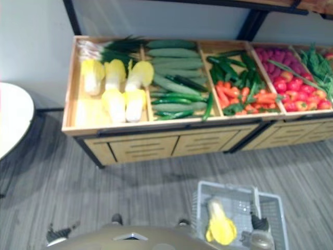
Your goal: Pick vegetable in the basket
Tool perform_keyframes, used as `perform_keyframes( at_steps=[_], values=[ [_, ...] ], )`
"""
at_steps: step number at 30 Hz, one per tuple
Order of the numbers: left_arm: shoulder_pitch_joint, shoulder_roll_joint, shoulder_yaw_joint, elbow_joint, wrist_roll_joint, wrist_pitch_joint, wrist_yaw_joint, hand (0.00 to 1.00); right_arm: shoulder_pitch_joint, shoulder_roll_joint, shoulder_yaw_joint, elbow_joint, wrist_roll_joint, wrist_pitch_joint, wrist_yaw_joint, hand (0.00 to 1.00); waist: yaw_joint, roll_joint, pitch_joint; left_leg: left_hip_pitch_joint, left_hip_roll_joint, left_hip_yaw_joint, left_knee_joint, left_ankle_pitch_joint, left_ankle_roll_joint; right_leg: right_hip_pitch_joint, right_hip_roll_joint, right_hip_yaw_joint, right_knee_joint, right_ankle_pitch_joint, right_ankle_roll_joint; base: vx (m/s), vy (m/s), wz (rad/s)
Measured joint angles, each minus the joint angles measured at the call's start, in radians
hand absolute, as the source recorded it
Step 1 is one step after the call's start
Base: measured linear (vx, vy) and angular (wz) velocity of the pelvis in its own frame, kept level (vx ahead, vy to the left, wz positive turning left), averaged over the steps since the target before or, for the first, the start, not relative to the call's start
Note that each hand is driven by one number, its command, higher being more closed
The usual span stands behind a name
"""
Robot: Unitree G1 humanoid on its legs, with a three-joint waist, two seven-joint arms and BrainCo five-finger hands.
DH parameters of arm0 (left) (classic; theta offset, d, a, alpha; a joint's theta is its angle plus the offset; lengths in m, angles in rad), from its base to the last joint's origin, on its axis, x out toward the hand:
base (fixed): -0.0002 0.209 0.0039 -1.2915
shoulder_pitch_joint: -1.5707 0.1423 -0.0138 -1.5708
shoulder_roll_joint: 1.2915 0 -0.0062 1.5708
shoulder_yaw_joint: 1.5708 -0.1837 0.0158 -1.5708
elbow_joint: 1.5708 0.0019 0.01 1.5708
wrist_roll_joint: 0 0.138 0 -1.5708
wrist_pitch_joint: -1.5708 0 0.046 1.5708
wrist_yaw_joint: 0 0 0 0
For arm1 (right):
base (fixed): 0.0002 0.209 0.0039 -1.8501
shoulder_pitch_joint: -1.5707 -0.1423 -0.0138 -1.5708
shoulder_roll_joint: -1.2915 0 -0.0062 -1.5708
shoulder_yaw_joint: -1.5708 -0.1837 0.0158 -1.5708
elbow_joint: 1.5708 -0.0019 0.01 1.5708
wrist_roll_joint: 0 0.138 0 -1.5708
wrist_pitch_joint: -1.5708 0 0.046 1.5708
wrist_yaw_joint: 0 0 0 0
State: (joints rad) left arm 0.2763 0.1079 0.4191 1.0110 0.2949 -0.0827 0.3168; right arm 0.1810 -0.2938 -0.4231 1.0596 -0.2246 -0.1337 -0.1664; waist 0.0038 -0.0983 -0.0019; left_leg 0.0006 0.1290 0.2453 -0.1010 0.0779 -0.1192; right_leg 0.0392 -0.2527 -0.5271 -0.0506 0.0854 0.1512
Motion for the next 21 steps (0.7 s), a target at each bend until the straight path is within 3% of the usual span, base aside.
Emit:
perform_keyframes(
  at_steps=[2, 7, 16, 21],
  values=[
    [0.0, 0.001, -0.059, 0.007, 0.03, -0.002, -0.044, 0.0, 0.0, 0.0, 0.0, 0.008, 0.008, -0.003, -0.002, 1.0, -0.002, -0.002, 0.001, 0.001, -0.001, -0.019, 0.0, 0.0, 0.0, -0.003, -0.011, -0.013, 0.045, -0.03, 0.006, 0.04, 0.001, 0.24],
    [-0.026, 0.005, -0.112, 0.014, 0.028, -0.006, -0.057, 0.0, -0.006, 0.0, 0.001, 0.015, 0.008, -0.005, -0.002, 1.0, -0.003, -0.005, 0.007, 0.002, 0.006, -0.031, 0.0, 0.0, -0.001, -0.019, -0.018, -0.01, 0.108, -0.073, 0.008, 0.04, -0.018, 0.07],
    [-0.039, 0.007, -0.139, 0.025, -0.018, -0.009, -0.064, 0.0, -0.042, -0.006, 0.038, 0.015, 0.008, -0.002, -0.002, 1.0, -0.001, 0.007, 0.043, 0.048, 0.034, 0.047, 0.006, -0.013, -0.017, -0.025, 0.02, 0.076, 0.085, -0.073, 0.003, 0.04, -0.027, -0.25],
    [-0.047, 0.002, -0.155, 0.026, -0.017, -0.026, -0.069, 0.0, -0.041, -0.018, 0.038, 0.015, 0.009, -0.002, -0.002, 1.0, -0.005, 0.03, 0.058, 0.094, 0.049, 0.102, 0.006, -0.033, -0.03, -0.015, 0.04, 0.129, 0.077, -0.071, 0.007, 0.06, -0.017, -0.35]
  ],
)
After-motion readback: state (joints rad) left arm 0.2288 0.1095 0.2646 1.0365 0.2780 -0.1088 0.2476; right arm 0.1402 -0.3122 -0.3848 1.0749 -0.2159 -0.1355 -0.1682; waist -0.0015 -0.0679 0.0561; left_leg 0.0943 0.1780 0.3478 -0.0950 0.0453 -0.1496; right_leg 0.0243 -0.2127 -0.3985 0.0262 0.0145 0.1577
